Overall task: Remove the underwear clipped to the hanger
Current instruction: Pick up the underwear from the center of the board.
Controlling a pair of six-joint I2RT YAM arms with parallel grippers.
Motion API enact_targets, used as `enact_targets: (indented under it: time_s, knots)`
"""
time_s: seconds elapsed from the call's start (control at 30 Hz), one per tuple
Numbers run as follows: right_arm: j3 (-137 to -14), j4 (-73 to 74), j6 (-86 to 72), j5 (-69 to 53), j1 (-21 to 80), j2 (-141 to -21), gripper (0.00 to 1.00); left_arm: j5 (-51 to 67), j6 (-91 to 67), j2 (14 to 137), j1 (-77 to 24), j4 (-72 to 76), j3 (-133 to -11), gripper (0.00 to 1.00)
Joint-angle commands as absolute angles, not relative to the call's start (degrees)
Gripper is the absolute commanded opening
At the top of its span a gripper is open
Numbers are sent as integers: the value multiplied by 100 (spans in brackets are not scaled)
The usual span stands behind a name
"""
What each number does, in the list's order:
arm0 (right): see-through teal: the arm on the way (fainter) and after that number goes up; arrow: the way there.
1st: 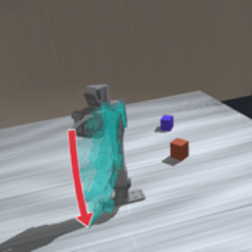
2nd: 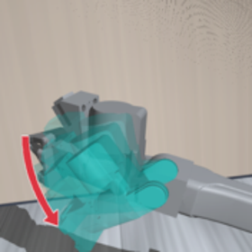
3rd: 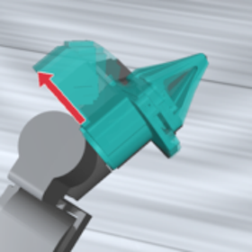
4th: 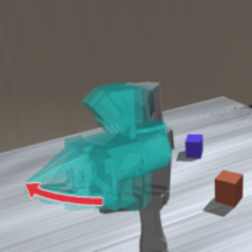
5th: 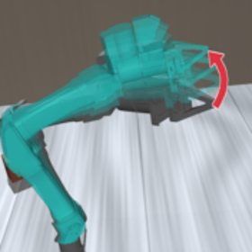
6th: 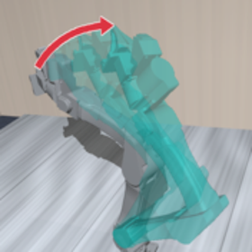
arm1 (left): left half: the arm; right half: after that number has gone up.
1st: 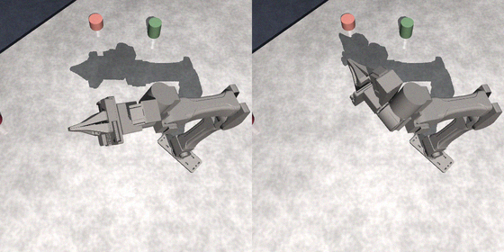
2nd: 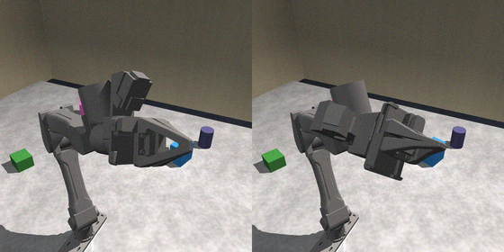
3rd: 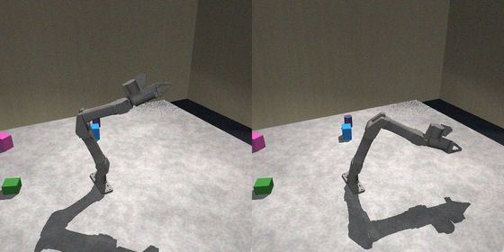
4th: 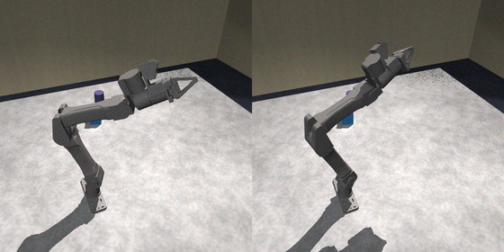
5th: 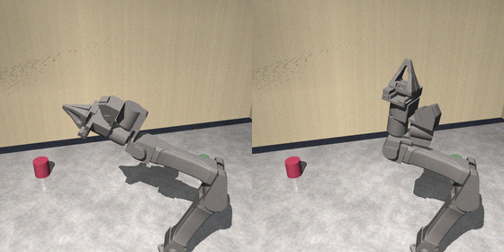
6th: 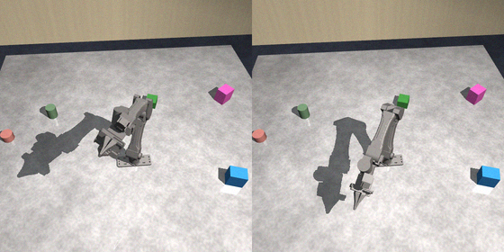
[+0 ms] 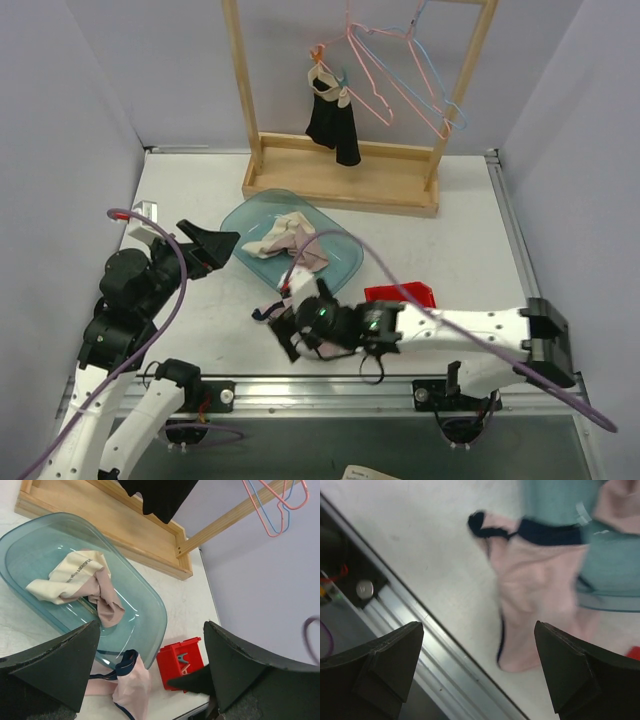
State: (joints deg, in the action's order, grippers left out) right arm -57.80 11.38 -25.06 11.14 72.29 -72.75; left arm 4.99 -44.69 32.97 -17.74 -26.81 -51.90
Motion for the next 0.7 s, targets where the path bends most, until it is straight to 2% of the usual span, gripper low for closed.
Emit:
enact_targets:
  time_s: [0.0, 0.23, 0.47, 0.67]
  knots:
    - [-5844, 422, -3031, 2635, 8269, -7996, 100, 501, -4351, 3173, -1714, -2839, -5370, 94]
    - [-6222, 921, -3584, 2918, 8385, -9061, 100, 440, -4254, 3006, -1705, -3146, -5440, 94]
    - [-5775, 1336, -4507, 3515, 8376, -8912, 100, 430, -4280, 2962, -1705, -3147, -5344, 94]
    - [-5353, 1292, -4658, 3867, 8341, -8588, 100, 483, -4298, 3023, -1705, -3129, -5300, 94]
